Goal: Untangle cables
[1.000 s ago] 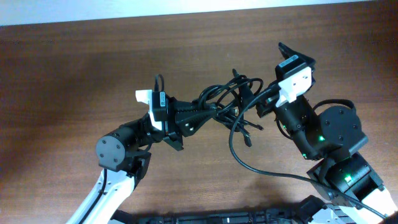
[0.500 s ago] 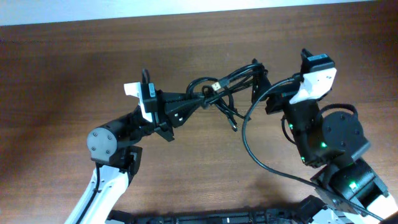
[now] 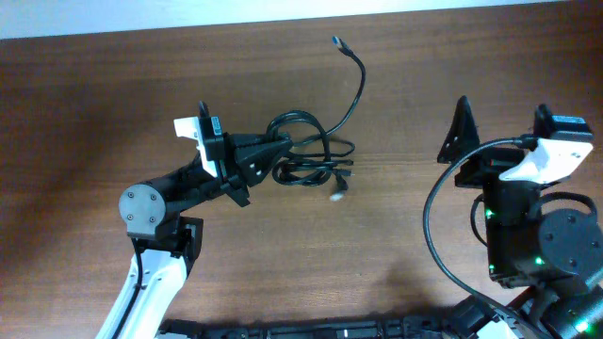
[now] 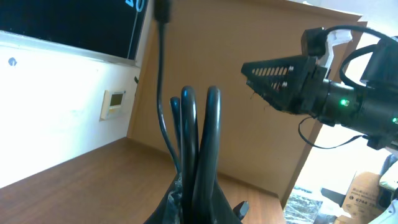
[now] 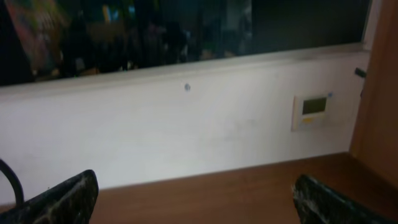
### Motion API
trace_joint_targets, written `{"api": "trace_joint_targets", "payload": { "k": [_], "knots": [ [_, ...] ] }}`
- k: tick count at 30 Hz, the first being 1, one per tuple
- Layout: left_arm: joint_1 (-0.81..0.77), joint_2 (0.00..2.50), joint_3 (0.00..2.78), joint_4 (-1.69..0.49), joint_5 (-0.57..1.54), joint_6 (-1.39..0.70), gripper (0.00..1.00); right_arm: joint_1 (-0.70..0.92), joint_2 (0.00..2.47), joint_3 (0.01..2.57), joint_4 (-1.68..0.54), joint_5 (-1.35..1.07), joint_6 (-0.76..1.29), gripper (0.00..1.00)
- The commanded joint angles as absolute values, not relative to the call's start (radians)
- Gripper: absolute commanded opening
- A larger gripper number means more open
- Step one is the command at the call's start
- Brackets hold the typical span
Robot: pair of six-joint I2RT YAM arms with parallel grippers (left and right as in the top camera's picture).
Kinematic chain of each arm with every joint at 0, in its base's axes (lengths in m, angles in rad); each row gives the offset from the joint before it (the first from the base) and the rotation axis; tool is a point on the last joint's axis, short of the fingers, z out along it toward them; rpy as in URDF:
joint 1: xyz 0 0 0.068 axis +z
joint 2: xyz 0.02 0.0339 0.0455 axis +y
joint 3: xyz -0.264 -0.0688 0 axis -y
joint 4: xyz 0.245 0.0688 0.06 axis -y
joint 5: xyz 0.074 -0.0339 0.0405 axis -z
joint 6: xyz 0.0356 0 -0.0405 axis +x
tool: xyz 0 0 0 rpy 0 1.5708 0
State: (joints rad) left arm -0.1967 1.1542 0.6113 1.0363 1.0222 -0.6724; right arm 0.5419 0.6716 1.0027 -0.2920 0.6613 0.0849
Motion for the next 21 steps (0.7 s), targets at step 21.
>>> {"api": "trace_joint_targets", "payload": {
  "k": [21],
  "knots": [
    [-0.296, 1.146, 0.611, 1.152, 0.965, -0.649, 0.0, 0.536, 0.744, 1.018, -0.456, -0.261, 0.095, 0.99]
  ]
}}
